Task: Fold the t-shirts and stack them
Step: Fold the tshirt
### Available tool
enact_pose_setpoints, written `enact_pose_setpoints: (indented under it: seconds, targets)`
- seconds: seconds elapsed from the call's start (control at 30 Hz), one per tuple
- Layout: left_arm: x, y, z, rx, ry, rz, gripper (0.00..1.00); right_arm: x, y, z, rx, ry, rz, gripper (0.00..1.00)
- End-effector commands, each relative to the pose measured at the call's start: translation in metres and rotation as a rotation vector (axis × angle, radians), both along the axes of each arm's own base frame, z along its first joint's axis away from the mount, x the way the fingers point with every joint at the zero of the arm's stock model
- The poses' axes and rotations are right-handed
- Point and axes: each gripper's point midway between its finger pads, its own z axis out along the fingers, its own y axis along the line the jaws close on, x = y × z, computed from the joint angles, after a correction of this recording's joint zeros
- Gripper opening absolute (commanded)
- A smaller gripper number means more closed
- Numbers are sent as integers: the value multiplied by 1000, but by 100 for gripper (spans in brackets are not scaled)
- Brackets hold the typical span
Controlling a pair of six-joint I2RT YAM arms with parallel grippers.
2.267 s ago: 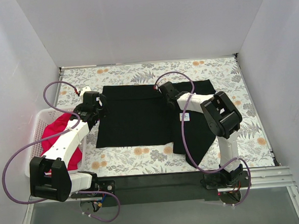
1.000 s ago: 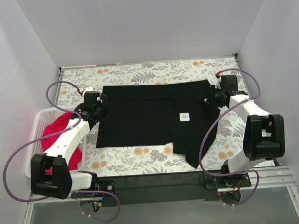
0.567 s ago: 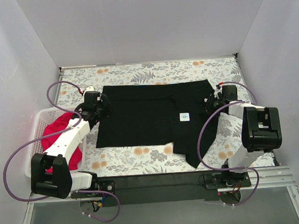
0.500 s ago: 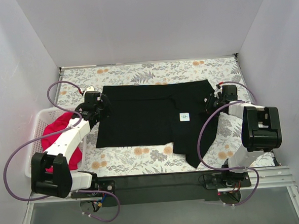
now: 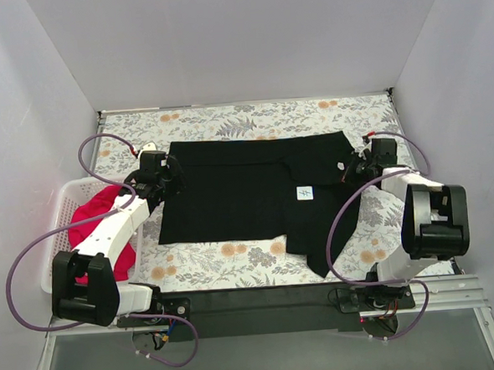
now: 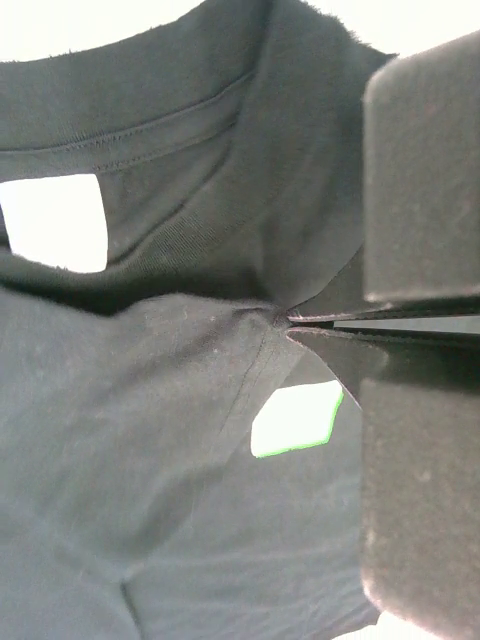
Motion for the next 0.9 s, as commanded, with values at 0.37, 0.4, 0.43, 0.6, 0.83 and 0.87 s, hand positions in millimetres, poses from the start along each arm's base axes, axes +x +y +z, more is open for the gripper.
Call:
enact_pose_setpoints:
  seconds: [0.37, 0.4, 0.43, 0.6, 0.83, 0.87]
  targets:
    - [2, 3, 0, 9, -4, 18, 76, -41, -7, 19, -40, 41, -56, 1]
    - [2, 2, -2, -2, 2, 24, 76, -41, -7, 16, -41, 44, -52, 1]
    - [3, 1, -3, -17, 5, 22, 76, -40, -8, 14, -43, 44, -53, 1]
    - [37, 14, 2, -131, 16, 126, 72, -27, -6, 15, -27, 32, -41, 1]
    - [121, 28, 9, -67, -14, 205, 56, -17, -4, 14, -14, 28, -31, 1]
    - [127, 29, 4, -57, 0, 212, 55, -15, -3, 14, -9, 27, -28, 1]
